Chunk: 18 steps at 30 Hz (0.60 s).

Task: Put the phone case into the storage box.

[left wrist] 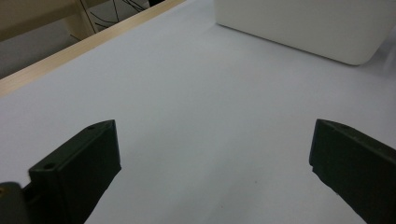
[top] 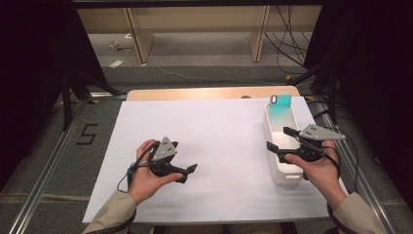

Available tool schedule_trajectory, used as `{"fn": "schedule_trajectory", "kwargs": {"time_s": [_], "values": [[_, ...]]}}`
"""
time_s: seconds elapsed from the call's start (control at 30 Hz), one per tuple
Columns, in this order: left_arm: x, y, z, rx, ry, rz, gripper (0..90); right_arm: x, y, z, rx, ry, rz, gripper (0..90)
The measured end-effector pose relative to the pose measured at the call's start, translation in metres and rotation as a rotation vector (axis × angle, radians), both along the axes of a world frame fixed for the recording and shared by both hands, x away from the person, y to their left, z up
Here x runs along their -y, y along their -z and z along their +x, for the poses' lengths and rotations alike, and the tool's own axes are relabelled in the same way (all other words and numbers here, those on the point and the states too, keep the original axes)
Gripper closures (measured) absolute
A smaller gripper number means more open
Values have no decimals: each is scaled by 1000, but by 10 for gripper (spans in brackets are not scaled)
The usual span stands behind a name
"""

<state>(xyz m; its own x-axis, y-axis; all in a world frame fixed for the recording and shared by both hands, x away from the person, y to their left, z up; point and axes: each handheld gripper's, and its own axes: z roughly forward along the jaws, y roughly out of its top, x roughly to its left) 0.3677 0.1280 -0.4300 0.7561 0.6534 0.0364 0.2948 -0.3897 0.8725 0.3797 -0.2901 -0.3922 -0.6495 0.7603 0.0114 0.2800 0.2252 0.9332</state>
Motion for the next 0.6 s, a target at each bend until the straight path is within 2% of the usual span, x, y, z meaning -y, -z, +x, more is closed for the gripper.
{"fn": "schedule_trajectory", "kwargs": {"time_s": [0.6], "values": [[0, 0, 0, 1, 0, -3, 13, 5, 4, -6, -1, -4, 5, 168]]}}
